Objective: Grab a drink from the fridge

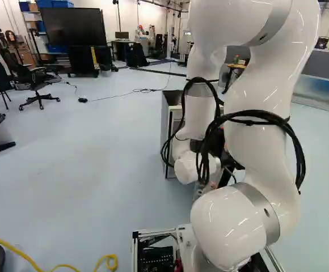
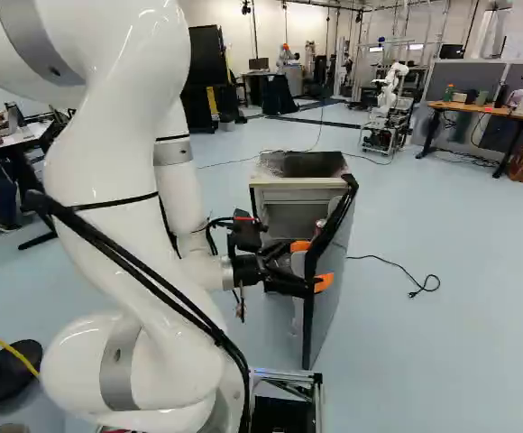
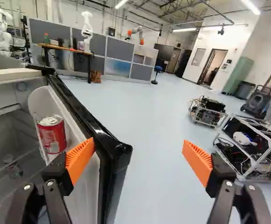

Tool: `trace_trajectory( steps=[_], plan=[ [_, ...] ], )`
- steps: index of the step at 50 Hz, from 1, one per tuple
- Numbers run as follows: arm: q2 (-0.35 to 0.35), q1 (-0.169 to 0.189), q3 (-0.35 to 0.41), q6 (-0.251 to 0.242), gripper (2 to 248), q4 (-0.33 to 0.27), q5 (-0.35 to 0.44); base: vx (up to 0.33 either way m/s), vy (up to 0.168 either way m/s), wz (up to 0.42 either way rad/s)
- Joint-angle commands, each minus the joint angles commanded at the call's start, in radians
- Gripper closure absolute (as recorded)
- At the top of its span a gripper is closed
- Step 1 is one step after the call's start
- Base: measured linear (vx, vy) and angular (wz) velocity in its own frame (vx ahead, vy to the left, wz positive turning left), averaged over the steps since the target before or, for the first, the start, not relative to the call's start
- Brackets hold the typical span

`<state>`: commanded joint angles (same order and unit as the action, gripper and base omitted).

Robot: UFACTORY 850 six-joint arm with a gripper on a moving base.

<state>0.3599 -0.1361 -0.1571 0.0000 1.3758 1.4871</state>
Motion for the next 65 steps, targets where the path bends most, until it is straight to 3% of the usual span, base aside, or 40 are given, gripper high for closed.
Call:
trace_trajectory(
  steps=[28, 65],
  plan=[
    [0.025, 0.199, -0.058, 0.0, 3, 0.0, 0.0, 0.0, 0.0, 0.0],
    [0.095, 0.462, -0.212, 0.0, 3, 0.0, 0.0, 0.0, 0.0, 0.0]
  ],
)
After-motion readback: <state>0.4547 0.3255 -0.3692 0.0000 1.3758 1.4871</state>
